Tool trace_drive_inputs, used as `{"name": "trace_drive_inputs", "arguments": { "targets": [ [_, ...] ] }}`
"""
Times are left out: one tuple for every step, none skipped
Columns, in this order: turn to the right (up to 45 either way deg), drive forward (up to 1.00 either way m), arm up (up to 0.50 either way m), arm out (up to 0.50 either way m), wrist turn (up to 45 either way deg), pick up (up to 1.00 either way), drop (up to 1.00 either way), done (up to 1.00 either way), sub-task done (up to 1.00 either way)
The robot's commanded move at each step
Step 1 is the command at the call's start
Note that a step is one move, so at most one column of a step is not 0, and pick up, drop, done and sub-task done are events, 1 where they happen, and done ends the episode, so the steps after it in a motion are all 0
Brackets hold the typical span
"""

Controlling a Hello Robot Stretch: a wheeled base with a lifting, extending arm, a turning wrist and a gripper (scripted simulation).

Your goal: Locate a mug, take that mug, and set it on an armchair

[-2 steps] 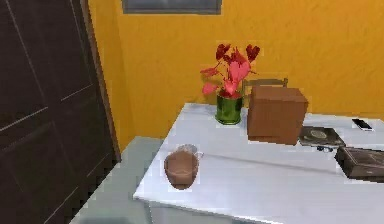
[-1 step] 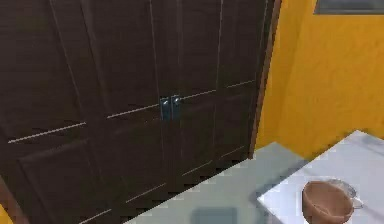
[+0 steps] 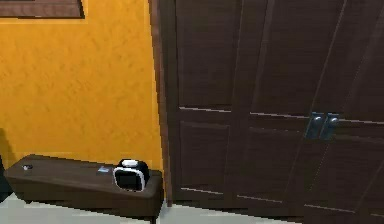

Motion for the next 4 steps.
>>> {"name": "trace_drive_inputs", "arguments": {
  "targets": [
    [-3.0,0.00,0.00,0.00,0.0,0.00,0.00,0.00,0.00],
    [45.0,0.00,0.00,0.00,0.0,0.00,0.00,0.00,0.00],
    [12.0,0.00,0.00,0.00,0.0,0.00,0.00,0.00,0.00],
    [0.0,0.35,0.00,0.00,0.0,0.00,0.00,0.00,0.00]
  ]
}}
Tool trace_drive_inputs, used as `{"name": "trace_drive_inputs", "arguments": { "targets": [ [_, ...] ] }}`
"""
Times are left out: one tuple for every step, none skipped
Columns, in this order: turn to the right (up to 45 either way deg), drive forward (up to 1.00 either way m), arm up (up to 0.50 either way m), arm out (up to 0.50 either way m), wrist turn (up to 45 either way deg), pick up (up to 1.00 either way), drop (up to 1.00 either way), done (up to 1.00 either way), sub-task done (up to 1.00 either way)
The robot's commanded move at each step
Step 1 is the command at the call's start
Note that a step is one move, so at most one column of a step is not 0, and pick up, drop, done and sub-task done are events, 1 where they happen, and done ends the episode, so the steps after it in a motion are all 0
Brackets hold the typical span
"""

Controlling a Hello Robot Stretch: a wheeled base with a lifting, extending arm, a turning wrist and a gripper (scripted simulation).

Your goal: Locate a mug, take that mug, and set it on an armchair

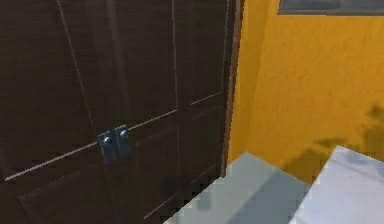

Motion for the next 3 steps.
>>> {"name": "trace_drive_inputs", "arguments": {
  "targets": [
    [-33.0,0.00,0.00,0.00,0.0,0.00,0.00,0.00,0.00],
    [0.0,0.00,0.50,0.00,0.0,0.00,0.00,0.00,0.00],
    [0.0,0.00,0.34,0.00,0.0,0.00,0.00,0.00,0.00]
  ]
}}
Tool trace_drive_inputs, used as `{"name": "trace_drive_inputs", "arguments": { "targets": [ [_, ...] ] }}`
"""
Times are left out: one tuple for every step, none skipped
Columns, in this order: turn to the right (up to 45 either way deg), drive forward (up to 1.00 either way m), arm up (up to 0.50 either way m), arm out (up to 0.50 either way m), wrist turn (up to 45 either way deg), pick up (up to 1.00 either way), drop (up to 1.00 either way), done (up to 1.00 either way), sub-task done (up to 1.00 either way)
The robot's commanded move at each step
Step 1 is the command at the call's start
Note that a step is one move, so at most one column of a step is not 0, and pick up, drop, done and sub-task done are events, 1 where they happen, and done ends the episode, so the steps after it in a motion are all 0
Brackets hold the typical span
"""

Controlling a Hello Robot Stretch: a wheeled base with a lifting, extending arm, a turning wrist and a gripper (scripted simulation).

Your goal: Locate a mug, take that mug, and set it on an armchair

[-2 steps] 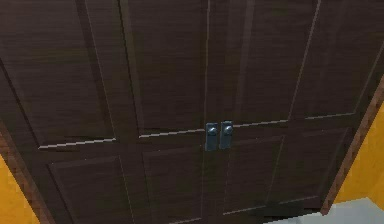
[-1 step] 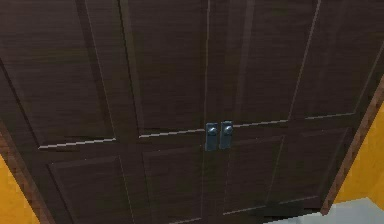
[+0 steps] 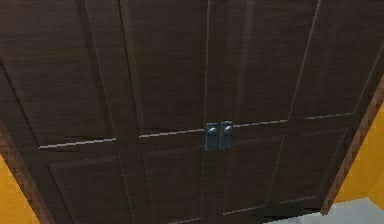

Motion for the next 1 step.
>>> {"name": "trace_drive_inputs", "arguments": {
  "targets": [
    [0.0,0.00,0.00,0.20,0.0,0.00,0.00,0.00,0.00]
  ]
}}
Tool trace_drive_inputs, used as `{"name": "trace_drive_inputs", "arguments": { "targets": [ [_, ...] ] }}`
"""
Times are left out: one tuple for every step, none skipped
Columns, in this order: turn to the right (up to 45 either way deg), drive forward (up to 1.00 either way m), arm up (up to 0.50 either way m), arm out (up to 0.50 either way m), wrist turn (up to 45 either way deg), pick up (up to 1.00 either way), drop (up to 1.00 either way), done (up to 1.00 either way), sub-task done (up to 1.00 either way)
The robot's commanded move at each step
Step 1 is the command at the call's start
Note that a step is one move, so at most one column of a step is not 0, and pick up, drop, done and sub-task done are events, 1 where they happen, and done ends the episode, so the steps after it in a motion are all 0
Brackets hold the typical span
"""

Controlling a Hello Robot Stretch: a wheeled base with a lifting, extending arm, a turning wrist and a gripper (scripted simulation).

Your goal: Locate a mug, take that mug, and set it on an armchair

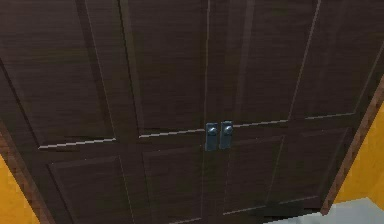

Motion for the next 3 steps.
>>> {"name": "trace_drive_inputs", "arguments": {
  "targets": [
    [0.0,0.00,0.00,0.00,45.0,0.00,0.00,0.00,0.00],
    [0.0,0.00,0.00,0.00,45.0,0.00,0.00,0.00,0.00],
    [0.0,0.00,0.00,0.00,45.0,0.00,0.00,0.00,0.00]
  ]
}}
